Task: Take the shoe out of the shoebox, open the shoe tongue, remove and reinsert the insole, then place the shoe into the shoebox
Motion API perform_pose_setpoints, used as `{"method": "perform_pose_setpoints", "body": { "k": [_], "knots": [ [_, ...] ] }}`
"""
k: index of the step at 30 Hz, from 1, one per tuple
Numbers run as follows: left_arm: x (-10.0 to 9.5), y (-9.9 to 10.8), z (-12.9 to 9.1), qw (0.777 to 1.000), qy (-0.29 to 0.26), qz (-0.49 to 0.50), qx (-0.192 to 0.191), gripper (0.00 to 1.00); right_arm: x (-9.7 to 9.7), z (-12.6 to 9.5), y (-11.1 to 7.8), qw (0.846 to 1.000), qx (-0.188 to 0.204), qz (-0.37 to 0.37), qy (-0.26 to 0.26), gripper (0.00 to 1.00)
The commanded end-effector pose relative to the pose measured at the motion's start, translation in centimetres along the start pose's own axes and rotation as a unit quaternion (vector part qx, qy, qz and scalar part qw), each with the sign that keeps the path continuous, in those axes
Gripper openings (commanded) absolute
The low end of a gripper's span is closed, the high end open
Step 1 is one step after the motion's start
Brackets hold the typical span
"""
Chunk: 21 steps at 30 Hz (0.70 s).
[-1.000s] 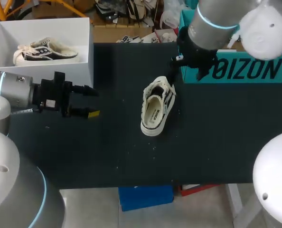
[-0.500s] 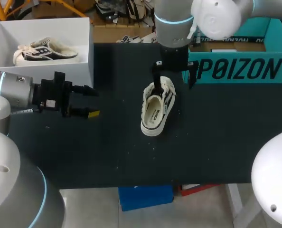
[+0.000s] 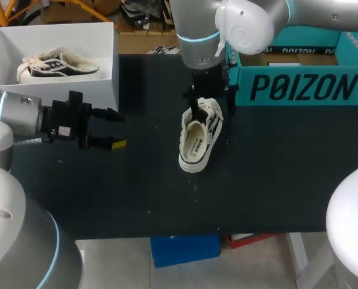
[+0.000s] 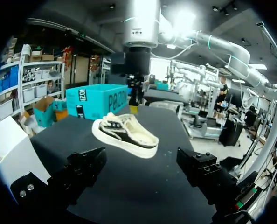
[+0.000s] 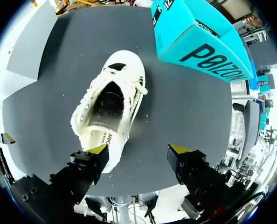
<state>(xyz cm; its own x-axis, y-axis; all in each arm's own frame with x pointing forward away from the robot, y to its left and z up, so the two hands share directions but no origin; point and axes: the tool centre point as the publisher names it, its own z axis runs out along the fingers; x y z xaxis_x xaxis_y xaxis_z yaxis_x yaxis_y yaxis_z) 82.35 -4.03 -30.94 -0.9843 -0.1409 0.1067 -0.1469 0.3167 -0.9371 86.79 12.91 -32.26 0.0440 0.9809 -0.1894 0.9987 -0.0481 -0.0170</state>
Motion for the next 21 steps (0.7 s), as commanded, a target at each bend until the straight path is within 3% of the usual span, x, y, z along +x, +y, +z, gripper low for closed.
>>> {"method": "perform_pose_setpoints", "body": {
  "k": [1, 6, 12, 21],
  "knots": [
    [0.1, 0.1, 0.1, 1.0, -0.003, 0.001, 0.0, 1.0, -0.3, 1.1, 0.3, 1.0, -0.001, 0.01, 0.009, 0.82],
    [0.1, 0.1, 0.1, 1.0, -0.003, 0.001, 0.0, 1.0, -0.1, 1.7, 0.9, 1.0, -0.005, 0.02, 0.012, 0.76],
    [0.1, 0.1, 0.1, 1.0, -0.003, 0.001, 0.0, 1.0, -0.2, 2.8, 1.6, 0.999, -0.006, 0.027, 0.02, 0.85],
    [0.1, 0.1, 0.1, 1.0, -0.003, 0.001, 0.0, 1.0, 0.7, 4.5, 1.6, 0.999, -0.004, 0.026, 0.026, 0.81]
  ]
}}
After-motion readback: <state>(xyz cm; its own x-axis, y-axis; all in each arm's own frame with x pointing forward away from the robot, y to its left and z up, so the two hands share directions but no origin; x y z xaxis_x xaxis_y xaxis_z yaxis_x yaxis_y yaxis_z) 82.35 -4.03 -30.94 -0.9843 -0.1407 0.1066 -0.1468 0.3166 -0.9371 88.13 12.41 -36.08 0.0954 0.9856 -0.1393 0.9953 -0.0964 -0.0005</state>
